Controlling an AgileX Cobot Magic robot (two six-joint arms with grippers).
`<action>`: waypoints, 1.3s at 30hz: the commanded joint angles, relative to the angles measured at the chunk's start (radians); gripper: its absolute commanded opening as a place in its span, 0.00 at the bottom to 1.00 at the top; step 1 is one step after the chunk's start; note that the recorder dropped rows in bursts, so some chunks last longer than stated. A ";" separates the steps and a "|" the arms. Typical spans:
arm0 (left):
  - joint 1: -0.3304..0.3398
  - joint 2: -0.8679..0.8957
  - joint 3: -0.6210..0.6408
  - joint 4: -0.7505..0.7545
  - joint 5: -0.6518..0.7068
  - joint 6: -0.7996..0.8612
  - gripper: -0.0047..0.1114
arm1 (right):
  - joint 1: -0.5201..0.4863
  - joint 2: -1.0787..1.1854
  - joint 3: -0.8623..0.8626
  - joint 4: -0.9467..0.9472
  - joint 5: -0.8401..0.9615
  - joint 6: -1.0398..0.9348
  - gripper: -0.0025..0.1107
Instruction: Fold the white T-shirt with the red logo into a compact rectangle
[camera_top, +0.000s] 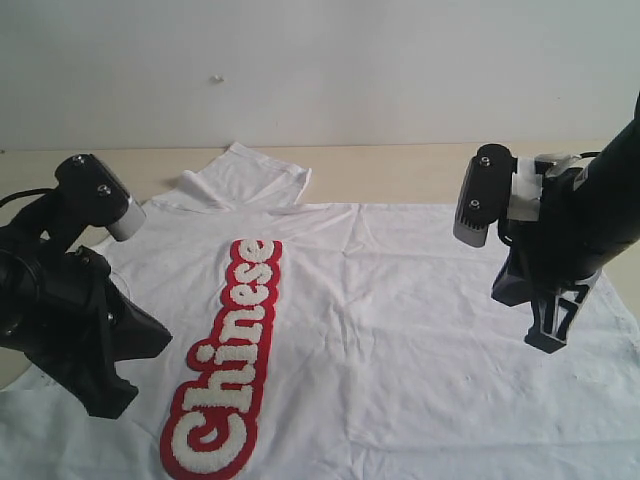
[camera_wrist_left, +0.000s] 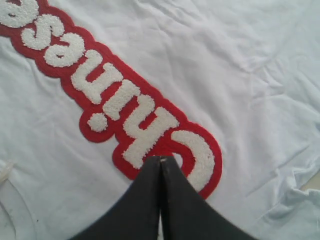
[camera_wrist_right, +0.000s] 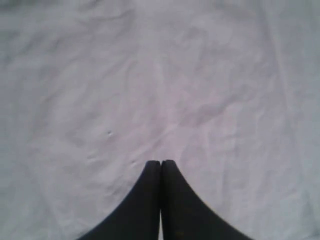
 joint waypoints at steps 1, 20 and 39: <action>-0.004 0.002 -0.005 -0.020 0.000 -0.034 0.04 | 0.002 0.000 -0.008 0.014 -0.008 0.007 0.02; -0.004 0.011 -0.005 -0.210 -0.022 -0.038 0.04 | 0.002 0.004 -0.008 0.006 -0.030 0.005 0.02; 0.154 0.353 -0.257 0.520 0.098 0.280 0.04 | -0.016 0.116 -0.050 -0.490 -0.025 0.044 0.02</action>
